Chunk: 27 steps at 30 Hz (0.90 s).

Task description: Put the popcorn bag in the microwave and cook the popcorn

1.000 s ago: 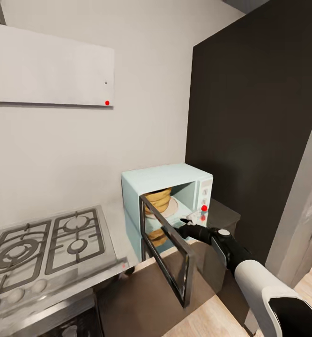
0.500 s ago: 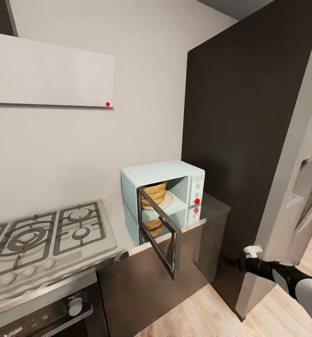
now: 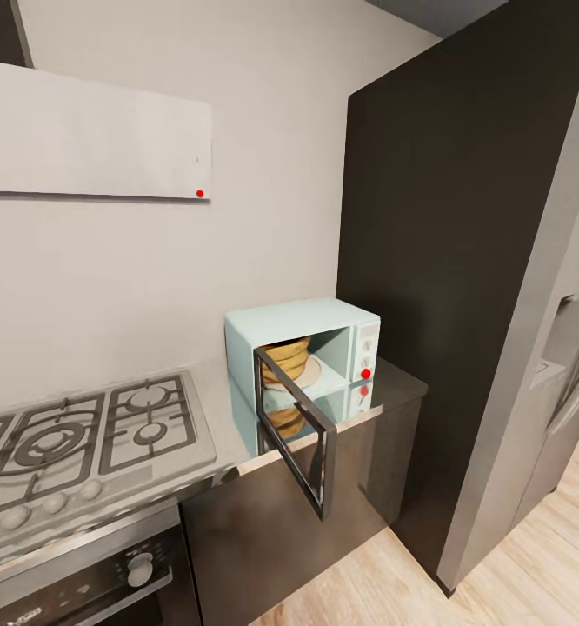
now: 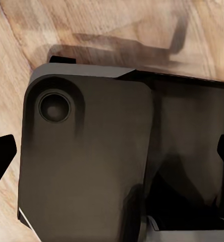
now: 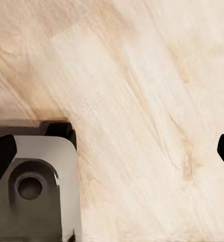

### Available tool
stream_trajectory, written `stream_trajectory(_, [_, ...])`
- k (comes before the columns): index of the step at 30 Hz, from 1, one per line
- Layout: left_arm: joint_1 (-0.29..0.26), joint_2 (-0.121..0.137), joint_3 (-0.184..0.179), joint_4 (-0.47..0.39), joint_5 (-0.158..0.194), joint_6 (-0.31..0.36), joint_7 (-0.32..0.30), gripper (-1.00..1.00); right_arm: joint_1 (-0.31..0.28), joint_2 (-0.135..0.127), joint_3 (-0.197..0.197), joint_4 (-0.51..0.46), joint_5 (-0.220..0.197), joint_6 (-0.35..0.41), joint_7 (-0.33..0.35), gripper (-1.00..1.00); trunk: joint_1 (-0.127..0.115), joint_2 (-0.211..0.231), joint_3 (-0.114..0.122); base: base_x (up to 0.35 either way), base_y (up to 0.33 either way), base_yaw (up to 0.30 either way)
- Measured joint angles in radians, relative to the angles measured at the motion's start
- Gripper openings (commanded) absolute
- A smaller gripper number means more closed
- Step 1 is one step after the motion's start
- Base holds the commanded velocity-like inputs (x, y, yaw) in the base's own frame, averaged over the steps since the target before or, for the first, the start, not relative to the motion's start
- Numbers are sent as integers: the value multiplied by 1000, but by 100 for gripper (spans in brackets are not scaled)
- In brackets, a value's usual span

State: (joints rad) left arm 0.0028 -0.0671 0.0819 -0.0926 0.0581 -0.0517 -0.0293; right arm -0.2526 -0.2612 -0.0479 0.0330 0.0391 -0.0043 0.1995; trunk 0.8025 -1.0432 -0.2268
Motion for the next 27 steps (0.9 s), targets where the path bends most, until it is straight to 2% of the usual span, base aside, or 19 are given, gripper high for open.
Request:
stream_trajectory(2, [0, -1, 1, 0, 1, 0, 0, 100, 30, 16, -2, 0, -4, 1, -45, 100, 0, 0, 0, 0, 0, 0])
stream_trajectory(7, [0, -4, 8, 3, 16, 0, 0, 100, 68, 41, -6, -1, -4, -9, -62, 100, 0, 0, 0, 0, 0, 0])
stream_trajectory(8, [0, -4, 14, 3, 30, 0, 0, 100, 70, 43, -6, -2, -4, -12, -63, 100, 0, 0, 0, 0, 0, 0])
stream_trajectory(9, [0, -5, 26, 6, 76, 0, 0, 100, 71, 45, -6, -2, -4, -25, -64, 100, 0, 0, 0, 0, 0, 6])
stream_trajectory(10, [0, -5, 31, 7, 107, 0, 0, 100, 72, 46, -6, -2, -4, -35, -64, 100, 0, 0, 0, 0, 0, 58])
stream_trajectory(12, [0, -6, 32, 9, 132, 0, -1, 100, 72, 47, -6, -2, -4, -42, -65, 100, 0, 0, 0, 0, 0, 137])
stream_trajectory(27, [0, -8, 22, 7, 133, -3, -1, 100, 72, 49, -5, -1, 1, -47, -65, 100, 0, 0, 0, 0, -17, 259])
